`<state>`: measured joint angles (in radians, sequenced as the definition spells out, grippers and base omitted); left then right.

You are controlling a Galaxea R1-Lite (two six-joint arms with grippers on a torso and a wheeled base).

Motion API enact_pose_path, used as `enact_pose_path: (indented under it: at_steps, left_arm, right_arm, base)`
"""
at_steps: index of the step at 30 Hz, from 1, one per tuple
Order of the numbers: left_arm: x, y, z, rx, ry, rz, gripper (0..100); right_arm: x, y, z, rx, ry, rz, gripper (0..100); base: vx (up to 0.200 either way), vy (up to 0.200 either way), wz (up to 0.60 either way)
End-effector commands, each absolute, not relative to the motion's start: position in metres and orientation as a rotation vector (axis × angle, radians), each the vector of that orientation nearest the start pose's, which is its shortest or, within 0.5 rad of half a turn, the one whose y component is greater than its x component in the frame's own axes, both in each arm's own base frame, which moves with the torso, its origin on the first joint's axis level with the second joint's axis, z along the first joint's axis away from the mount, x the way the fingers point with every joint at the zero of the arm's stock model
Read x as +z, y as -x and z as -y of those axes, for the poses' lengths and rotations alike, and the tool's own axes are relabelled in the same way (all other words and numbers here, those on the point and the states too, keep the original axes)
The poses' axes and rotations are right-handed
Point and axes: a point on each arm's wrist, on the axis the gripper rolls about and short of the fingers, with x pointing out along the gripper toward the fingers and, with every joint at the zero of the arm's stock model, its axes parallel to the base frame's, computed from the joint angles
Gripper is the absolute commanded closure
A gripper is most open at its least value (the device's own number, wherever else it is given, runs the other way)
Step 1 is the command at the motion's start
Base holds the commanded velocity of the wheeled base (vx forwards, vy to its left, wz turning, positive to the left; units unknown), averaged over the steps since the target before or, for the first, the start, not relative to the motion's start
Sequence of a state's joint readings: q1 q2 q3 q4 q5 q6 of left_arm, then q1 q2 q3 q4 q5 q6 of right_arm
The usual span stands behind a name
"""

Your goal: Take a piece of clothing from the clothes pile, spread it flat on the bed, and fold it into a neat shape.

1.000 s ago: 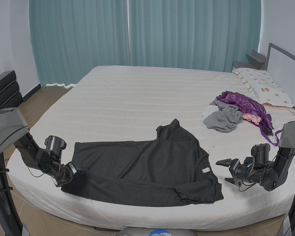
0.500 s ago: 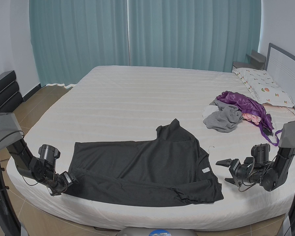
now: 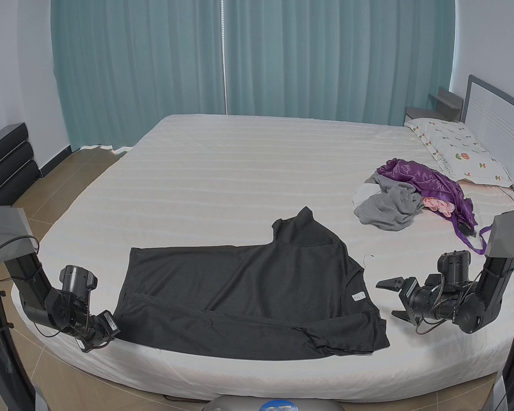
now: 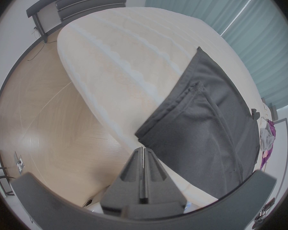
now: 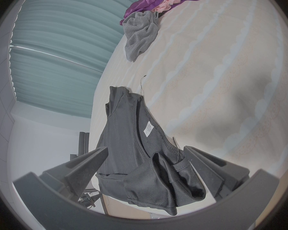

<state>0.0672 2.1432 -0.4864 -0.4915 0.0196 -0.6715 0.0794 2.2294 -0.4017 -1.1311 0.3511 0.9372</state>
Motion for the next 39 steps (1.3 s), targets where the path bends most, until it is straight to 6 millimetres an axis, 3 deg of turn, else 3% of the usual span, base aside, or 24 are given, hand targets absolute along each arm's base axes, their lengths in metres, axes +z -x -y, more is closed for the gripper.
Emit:
enact_pose_path:
  at_steps: [1, 9, 12, 13, 15, 16, 22, 23, 29, 34, 39]
  left_arm:
    - [-0.023, -0.256, -0.023, 0.486, 0.624, -1.097, 100]
    - [-0.02, -0.246, -0.024, 0.477, 0.594, -1.115, 100]
    - [-0.015, -0.249, -0.026, 0.476, 0.603, -1.086, 100]
    - [-0.003, -0.258, -0.028, 0.443, 0.635, -1.023, 100]
    - [0.004, -0.269, -0.028, 0.392, 0.664, -0.992, 100]
    - [0.005, -0.274, -0.028, 0.372, 0.675, -0.985, 0]
    - [0.008, -0.304, -0.028, 0.269, 0.715, -0.946, 0]
    - [0.004, -0.324, -0.027, 0.232, 0.716, -0.928, 0]
    - [-0.006, -0.367, -0.018, 0.179, 0.701, -0.883, 0]
    - [-0.007, -0.387, -0.001, 0.121, 0.681, -0.858, 0]
    - [-0.016, -0.399, 0.002, 0.112, 0.66, -0.846, 0]
  right_arm:
    - [-0.016, -0.288, -0.031, 0.056, -0.979, -0.844, 0]
    - [-0.016, -0.288, -0.031, 0.056, -0.979, -0.844, 0]
    - [-0.016, -0.288, -0.031, 0.057, -0.979, -0.842, 0]
    - [-0.016, -0.288, -0.031, 0.056, -0.979, -0.844, 0]
    - [-0.016, -0.288, -0.031, 0.059, -0.978, -0.843, 0]
    - [-0.016, -0.288, -0.031, 0.059, -0.978, -0.843, 0]
    - [-0.016, -0.288, -0.031, 0.058, -0.978, -0.844, 0]
    - [-0.016, -0.288, -0.031, 0.059, -0.978, -0.843, 0]
    - [-0.016, -0.288, -0.031, 0.058, -0.978, -0.844, 0]
    - [-0.016, -0.288, -0.031, 0.058, -0.978, -0.844, 0]
    - [-0.016, -0.288, -0.031, 0.058, -0.978, -0.844, 0]
  base:
    - [0.0, 0.0, 0.0]
    - [0.0, 0.0, 0.0]
    - [0.0, 0.0, 0.0]
    - [0.0, 0.0, 0.0]
    - [0.0, 0.0, 0.0]
    - [0.0, 0.0, 0.0]
    - [0.0, 0.0, 0.0]
    - [0.0, 0.0, 0.0]
    - [0.0, 0.0, 0.0]
    - [0.0, 0.0, 0.0]
    - [0.0, 0.0, 0.0]
